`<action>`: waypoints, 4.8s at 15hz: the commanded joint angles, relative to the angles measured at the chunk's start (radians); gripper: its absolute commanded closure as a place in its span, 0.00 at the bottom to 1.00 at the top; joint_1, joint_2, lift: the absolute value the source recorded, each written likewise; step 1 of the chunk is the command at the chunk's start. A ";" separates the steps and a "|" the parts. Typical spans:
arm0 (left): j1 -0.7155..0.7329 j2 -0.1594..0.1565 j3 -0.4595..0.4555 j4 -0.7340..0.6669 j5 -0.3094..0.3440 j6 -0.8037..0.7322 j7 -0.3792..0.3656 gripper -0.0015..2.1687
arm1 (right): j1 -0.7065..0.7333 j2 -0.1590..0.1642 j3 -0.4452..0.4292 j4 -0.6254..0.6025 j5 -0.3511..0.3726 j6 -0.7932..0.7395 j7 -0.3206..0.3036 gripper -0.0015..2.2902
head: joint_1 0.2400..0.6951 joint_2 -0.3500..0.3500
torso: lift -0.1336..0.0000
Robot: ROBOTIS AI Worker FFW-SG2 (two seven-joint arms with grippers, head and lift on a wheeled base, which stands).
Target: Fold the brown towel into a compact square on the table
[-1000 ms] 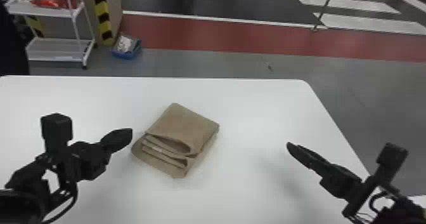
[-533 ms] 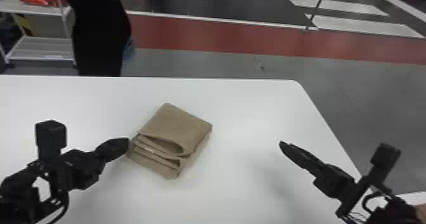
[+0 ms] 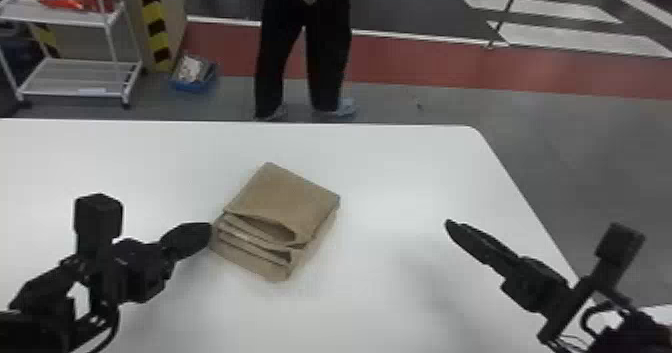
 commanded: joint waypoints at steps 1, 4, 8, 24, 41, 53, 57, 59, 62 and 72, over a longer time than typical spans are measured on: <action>0.018 0.000 0.002 -0.023 0.004 0.042 -0.013 0.92 | 0.000 0.001 0.001 -0.001 -0.002 0.003 0.000 0.25 | 1.00 0.22 | 0.07; 0.045 0.002 -0.001 -0.047 0.013 0.045 -0.030 0.92 | -0.005 0.001 0.007 -0.001 -0.002 0.003 0.000 0.25 | 1.00 0.21 | 0.07; 0.110 0.000 -0.009 -0.132 0.022 0.097 -0.037 0.92 | -0.008 0.001 0.015 -0.001 -0.005 0.016 -0.001 0.25 | 1.00 0.20 | 0.07; 0.260 0.002 0.068 -0.371 0.141 0.094 -0.056 0.56 | -0.046 0.001 0.089 -0.013 0.004 0.037 -0.020 0.24 | 1.00 0.18 | 0.07; 0.259 0.008 0.150 -0.356 0.168 -0.053 -0.024 0.30 | -0.314 0.001 0.761 0.228 0.474 0.074 -0.184 0.93 | 1.00 0.74 | 0.07; 0.248 0.002 0.135 -0.337 0.157 -0.056 -0.024 0.30 | -0.115 0.001 0.768 0.122 0.491 -0.064 -0.225 0.93 | 1.00 0.76 | 0.07; 0.249 0.003 0.130 -0.337 0.154 -0.056 -0.025 0.30 | -0.078 0.001 0.770 0.093 0.485 -0.040 -0.227 0.93 | 1.00 0.76 | 0.07; 0.249 0.003 0.129 -0.337 0.154 -0.060 -0.024 0.30 | -0.061 0.001 0.774 0.073 0.477 -0.043 -0.230 0.93 | 1.00 0.76 | 0.07; 0.256 0.005 0.129 -0.340 0.154 -0.093 -0.025 0.30 | -0.058 0.001 0.765 0.044 0.477 -0.067 -0.252 0.85 | 1.00 0.77 | 0.07; 0.194 -0.006 0.020 -0.254 0.108 -0.474 0.329 0.03 | -0.219 0.001 0.439 0.050 0.451 -0.248 -0.040 0.02 | 1.00 0.61 | 0.07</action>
